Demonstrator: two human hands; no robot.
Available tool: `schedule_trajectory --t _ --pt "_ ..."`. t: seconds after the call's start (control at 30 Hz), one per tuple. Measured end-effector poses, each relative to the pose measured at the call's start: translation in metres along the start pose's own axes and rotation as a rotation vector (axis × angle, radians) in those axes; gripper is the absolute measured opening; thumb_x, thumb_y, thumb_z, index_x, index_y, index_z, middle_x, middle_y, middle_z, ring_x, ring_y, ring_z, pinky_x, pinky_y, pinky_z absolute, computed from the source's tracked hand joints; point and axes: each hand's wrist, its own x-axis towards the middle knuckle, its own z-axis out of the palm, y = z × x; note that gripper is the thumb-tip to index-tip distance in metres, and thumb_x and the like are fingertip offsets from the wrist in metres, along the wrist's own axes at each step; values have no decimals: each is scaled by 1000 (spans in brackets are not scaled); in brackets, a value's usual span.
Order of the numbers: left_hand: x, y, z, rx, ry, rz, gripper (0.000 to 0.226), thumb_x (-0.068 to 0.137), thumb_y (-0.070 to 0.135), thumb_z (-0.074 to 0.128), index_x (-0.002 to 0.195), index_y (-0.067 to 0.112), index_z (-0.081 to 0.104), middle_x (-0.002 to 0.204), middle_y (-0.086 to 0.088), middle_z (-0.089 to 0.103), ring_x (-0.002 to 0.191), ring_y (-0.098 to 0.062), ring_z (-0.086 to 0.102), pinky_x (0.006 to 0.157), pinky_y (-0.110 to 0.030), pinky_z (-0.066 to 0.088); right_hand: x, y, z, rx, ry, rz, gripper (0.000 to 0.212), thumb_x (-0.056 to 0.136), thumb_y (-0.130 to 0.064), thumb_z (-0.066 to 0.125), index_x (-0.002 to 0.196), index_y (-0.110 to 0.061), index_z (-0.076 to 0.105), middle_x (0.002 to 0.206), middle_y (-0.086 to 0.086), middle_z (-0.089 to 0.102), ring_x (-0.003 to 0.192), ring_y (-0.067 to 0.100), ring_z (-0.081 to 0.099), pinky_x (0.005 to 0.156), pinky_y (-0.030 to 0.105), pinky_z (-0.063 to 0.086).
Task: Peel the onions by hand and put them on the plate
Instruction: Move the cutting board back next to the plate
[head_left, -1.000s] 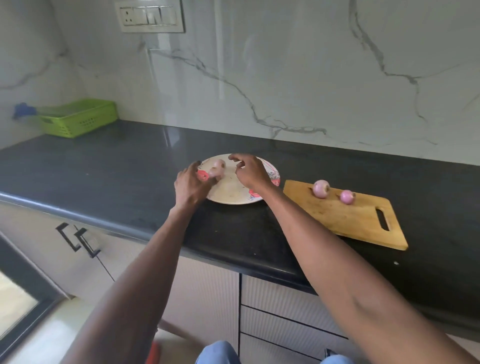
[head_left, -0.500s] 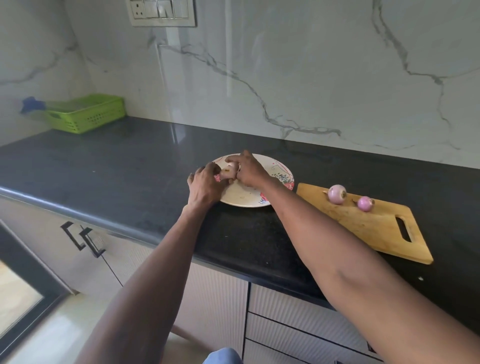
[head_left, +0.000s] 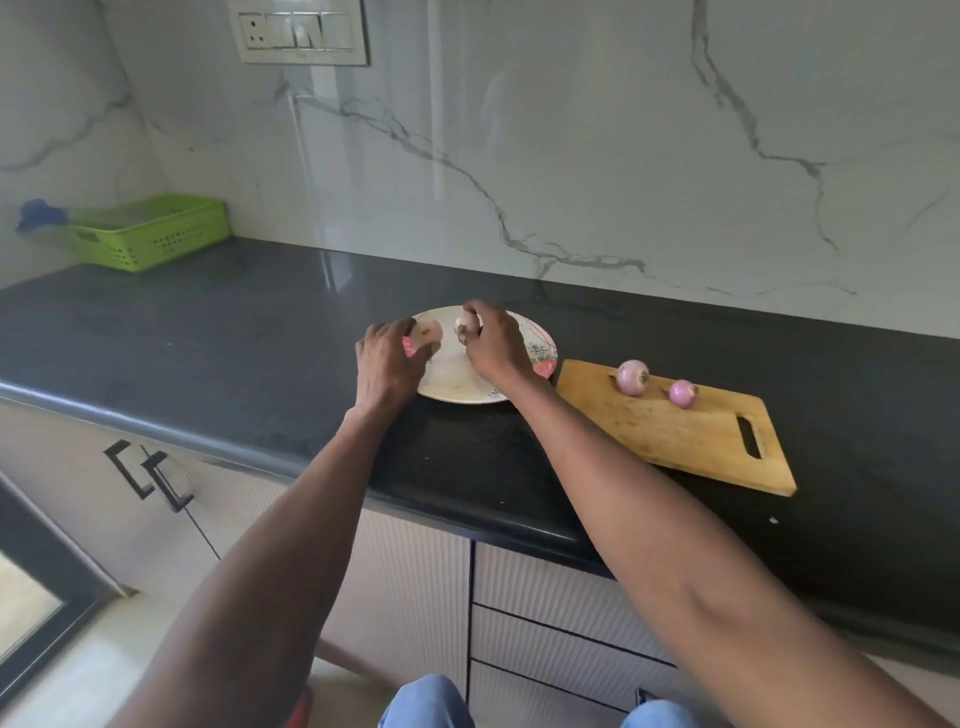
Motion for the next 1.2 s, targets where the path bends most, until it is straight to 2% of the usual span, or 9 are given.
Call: schedule_trajectory --t 0.1,0.2,0.33,0.43,0.57,0.7,0.9,1.0,1.2 --pt "-29 19 -2 -141 147 58 44 89 31 76 126 10 65 126 -10 67 120 -29 52 99 -36 36 -39 5 -33 121 158 -36 25 94 -5 61 119 -7 63 124 7 60 108 20 57 83 24 45" --pt "-71 56 11 -316 192 99 41 86 27 79 122 11 66 120 -5 68 112 -23 57 95 -25 38 -86 26 -75 139 273 -43 33 86 -3 71 117 -9 62 119 4 58 105 15 58 88 24 50" --pt "-104 115 41 -441 -3 205 40 84 23 80 120 9 67 114 -6 69 98 -20 63 86 -22 49 -141 66 -129 -15 367 -22 34 80 2 75 111 -5 62 112 8 59 101 14 54 86 1 31" --pt "-115 150 64 -392 -141 283 44 84 25 81 123 12 66 113 -4 70 99 -21 63 88 -40 52 -162 92 -159 -100 367 76 36 80 3 74 112 -6 62 116 11 57 104 15 54 83 5 32" --pt "-117 170 83 -252 -249 353 48 86 29 78 129 11 64 123 -9 67 107 -28 63 91 -39 48 -170 108 -176 -122 355 133 39 80 4 73 115 -10 65 120 7 59 110 18 57 90 18 41" --pt "-116 169 88 -130 -305 381 51 90 29 73 134 8 60 132 -13 63 113 -34 61 92 -39 44 -168 112 -175 -148 311 175 40 80 7 68 117 -8 66 122 9 61 111 22 58 82 -6 23" --pt "-119 169 85 -121 -296 342 51 91 31 72 136 10 58 134 -12 62 113 -34 61 88 -38 44 -169 115 -176 -153 268 206 44 86 3 66 128 -10 64 130 6 62 117 22 55 84 1 22" --pt "-120 169 83 -115 -301 326 48 92 31 70 134 9 59 130 -13 64 111 -34 61 85 -37 44 -169 114 -177 -125 245 255 47 87 1 65 131 -14 62 134 1 61 119 19 53 83 5 26" --pt "-122 171 79 -120 -310 313 47 93 31 69 133 7 59 128 -15 64 109 -35 62 85 -39 46 -168 112 -176 -110 228 259 49 87 -3 68 133 -18 61 134 -2 62 122 16 55 93 16 36"
